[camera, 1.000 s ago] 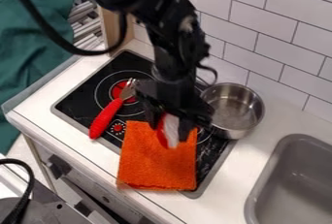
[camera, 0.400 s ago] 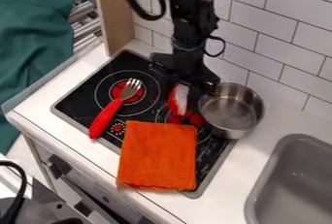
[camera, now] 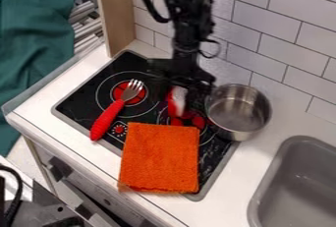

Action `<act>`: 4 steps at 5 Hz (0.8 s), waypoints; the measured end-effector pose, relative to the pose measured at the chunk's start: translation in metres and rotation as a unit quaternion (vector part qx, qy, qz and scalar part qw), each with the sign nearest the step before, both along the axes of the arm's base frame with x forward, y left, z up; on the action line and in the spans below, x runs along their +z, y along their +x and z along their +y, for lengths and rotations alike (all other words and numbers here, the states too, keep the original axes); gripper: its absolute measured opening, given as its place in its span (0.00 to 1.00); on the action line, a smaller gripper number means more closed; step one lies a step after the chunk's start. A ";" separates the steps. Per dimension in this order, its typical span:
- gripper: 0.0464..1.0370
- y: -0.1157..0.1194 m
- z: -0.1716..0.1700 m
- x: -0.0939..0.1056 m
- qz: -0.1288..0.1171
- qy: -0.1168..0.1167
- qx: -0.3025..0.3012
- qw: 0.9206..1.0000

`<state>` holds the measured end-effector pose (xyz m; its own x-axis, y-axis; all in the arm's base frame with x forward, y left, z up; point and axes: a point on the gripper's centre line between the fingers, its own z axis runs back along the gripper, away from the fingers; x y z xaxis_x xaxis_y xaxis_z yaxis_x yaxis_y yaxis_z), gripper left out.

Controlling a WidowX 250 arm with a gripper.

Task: Put the object between the fork and the pot

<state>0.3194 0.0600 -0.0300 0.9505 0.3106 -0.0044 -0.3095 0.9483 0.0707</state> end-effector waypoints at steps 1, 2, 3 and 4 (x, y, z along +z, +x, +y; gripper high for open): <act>0.55 0.002 0.018 -0.005 0.003 -0.002 0.020 1.000; 0.55 0.005 0.019 -0.005 0.001 -0.003 0.018 1.000; 0.62 0.009 0.015 -0.006 0.001 -0.010 0.014 1.000; 0.91 0.008 0.009 -0.006 0.009 -0.011 -0.002 1.000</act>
<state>0.3276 0.0693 -0.0364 0.9515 0.3064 -0.0287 -0.3046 0.9509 0.0557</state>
